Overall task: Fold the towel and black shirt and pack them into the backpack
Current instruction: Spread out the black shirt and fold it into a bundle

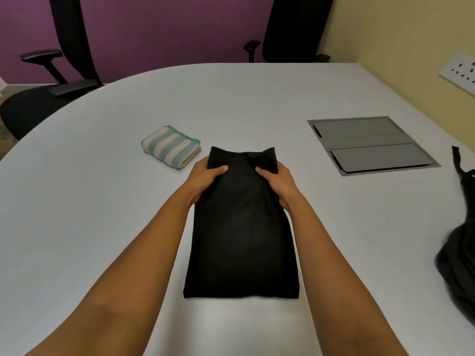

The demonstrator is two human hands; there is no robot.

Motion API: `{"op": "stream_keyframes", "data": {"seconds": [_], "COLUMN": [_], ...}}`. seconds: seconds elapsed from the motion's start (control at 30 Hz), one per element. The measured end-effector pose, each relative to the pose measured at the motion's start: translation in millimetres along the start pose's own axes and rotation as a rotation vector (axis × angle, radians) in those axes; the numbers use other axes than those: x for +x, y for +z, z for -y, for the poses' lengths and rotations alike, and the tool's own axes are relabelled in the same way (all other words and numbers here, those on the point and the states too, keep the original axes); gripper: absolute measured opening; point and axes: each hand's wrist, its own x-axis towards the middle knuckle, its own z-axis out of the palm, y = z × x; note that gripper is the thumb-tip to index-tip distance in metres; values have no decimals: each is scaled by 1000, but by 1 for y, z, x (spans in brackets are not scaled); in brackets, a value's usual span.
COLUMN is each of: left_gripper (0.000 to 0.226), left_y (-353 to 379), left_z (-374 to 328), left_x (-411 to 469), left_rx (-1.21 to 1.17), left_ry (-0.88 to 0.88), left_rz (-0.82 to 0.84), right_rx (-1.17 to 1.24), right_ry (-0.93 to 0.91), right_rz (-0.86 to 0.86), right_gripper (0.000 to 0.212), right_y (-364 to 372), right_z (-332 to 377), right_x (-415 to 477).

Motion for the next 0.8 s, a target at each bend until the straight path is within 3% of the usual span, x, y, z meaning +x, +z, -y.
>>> {"op": "stream_keyframes", "data": {"seconds": [0.17, 0.33, 0.47, 0.57, 0.63, 0.7, 0.8], "left_gripper": [56, 53, 47, 41, 45, 51, 55], "left_y": [4, 17, 35, 58, 65, 60, 50], "left_z": [18, 51, 60, 68, 83, 102, 116], "left_x": [47, 66, 51, 31, 23, 19, 15], "left_rx": [52, 245, 536, 777, 939, 1056, 1158], "left_ry": [-32, -65, 249, 479, 392, 234, 189], "left_rz": [-80, -246, -337, -279, -257, -214, -139], "right_rx": [-29, -440, -715, -837, -1001, -1115, -1115], "right_ry": [15, -86, -381, -607, -542, -344, -276], "right_rz": [-32, -180, -354, -320, -256, -152, -65], "right_gripper": [61, 64, 47, 38, 42, 47, 50], "right_y": [2, 9, 26, 42, 45, 37, 21], "right_z": [-21, -59, -61, -68, -82, -100, -112], "right_x": [44, 65, 55, 36, 26, 21, 20]}}
